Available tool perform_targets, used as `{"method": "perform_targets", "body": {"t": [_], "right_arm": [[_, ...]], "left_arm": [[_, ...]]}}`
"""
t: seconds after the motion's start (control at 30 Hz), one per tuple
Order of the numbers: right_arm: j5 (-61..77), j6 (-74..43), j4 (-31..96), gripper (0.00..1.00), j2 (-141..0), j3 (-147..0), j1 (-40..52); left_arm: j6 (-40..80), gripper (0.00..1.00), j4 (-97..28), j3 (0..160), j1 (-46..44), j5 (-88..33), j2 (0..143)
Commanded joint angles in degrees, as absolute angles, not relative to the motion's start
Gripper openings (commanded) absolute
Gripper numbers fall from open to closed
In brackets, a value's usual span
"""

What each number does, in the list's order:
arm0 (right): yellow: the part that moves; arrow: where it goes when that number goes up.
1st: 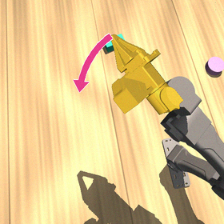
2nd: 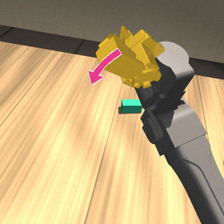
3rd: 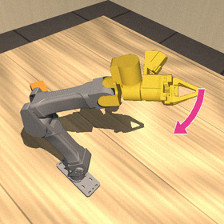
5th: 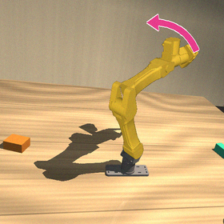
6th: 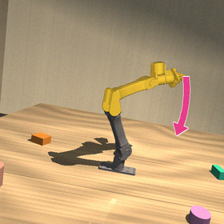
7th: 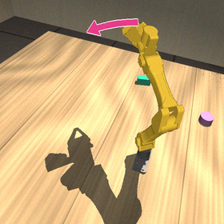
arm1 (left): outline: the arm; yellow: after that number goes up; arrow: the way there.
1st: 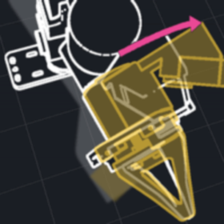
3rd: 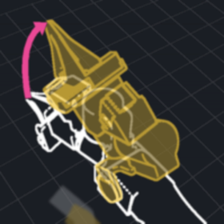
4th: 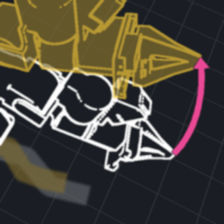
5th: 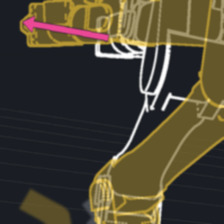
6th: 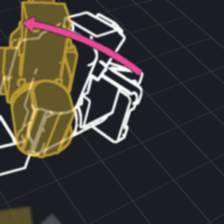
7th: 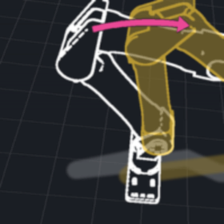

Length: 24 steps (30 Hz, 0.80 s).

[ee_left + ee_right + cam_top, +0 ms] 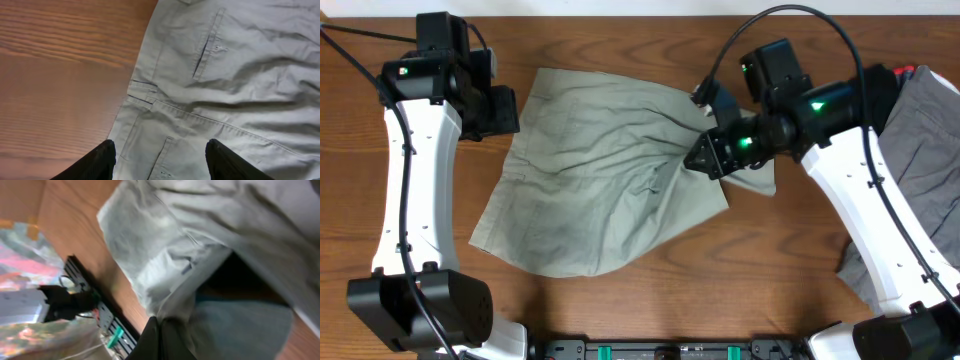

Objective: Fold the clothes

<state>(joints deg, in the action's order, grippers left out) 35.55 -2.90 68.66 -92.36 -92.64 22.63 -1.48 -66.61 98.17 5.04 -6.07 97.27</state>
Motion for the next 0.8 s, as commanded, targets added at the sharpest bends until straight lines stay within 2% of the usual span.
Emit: {"method": "perform_targets", "body": {"t": [0.0,0.17,0.2,0.23,0.27,0.3,0.33,0.4,0.43,0.53,0.57,0.67,0.77], "right_arm": [[37.43,-8.56,65.36,0.01,-92.05,-93.10,23.70],[18.48,-10.98,55.05,0.03,-93.67,-92.99,23.59],[13.93,-11.33,52.93,0.08,-94.80,-92.99,23.55],[11.42,-11.31,51.35,0.22,-95.90,-92.99,23.53],[8.62,-11.31,49.76,0.50,-97.54,-92.99,23.35],[7.75,-11.31,49.25,0.58,-98.65,-92.99,23.14],[7.75,-11.33,49.12,0.60,-100.22,-92.99,22.65],[9.54,-11.35,51.29,0.61,-102.94,-92.99,21.74],[10.74,-11.33,53.63,0.58,-104.33,-92.99,21.30],[13.21,-9.43,62.33,0.34,-107.59,-92.99,20.53],[13.61,-8.08,63.88,0.31,-108.09,-92.99,20.51],[13.54,-5.02,66.41,0.32,-108.49,-92.99,20.53],[13.54,-5.04,66.72,0.41,-108.09,-92.99,20.51]], "left_arm": [[-1.48,0.60,-66.57,98.50,5.02,-6.66,95.98],[-1.48,0.61,-66.59,98.50,5.02,-6.66,95.98],[-1.48,0.61,-66.61,98.50,5.02,-6.66,95.98],[-1.45,0.61,-66.61,98.50,5.02,-6.66,95.98],[-1.45,0.61,-66.61,98.50,5.02,-6.66,95.98],[-1.45,0.61,-66.61,98.50,5.02,-6.66,95.98],[-1.45,0.61,-66.61,98.50,5.02,-6.66,95.98],[-1.45,0.61,-66.67,98.50,5.02,-6.66,95.98],[-1.48,0.61,-66.78,98.50,5.02,-6.66,95.98],[-1.48,0.61,-66.85,98.50,5.02,-6.66,95.98],[-1.45,0.61,-66.83,98.50,5.02,-6.66,95.98],[-1.45,0.61,-66.52,98.50,5.02,-6.68,95.98],[-1.45,0.61,-66.32,98.50,5.02,-6.68,95.98]]}}
